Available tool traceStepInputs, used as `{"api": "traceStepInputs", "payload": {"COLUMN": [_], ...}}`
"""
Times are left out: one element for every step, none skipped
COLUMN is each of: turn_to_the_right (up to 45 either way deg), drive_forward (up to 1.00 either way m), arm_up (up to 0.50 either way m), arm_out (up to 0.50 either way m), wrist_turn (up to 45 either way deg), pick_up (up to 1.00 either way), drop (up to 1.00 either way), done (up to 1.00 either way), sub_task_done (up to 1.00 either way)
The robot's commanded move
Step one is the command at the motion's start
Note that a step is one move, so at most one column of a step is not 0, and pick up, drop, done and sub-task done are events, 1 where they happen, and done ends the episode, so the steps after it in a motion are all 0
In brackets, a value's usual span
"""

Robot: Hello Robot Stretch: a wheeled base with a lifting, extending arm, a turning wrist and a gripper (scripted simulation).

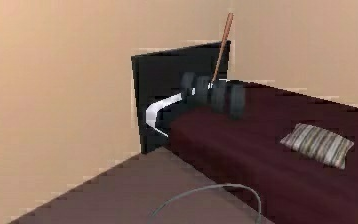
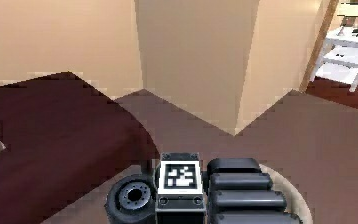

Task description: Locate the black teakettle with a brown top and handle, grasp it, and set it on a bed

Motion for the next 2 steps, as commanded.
{"api": "traceStepInputs", "payload": {"turn_to_the_right": [0.0, 3.0], "drive_forward": [0.65, 0.0], "arm_up": [0.0, 0.0], "arm_out": [0.0, 0.0], "wrist_turn": [0.0, 0.0], "pick_up": [0.0, 0.0], "drop": [0.0, 0.0], "done": [0.0, 0.0], "sub_task_done": [0.0, 0.0]}}
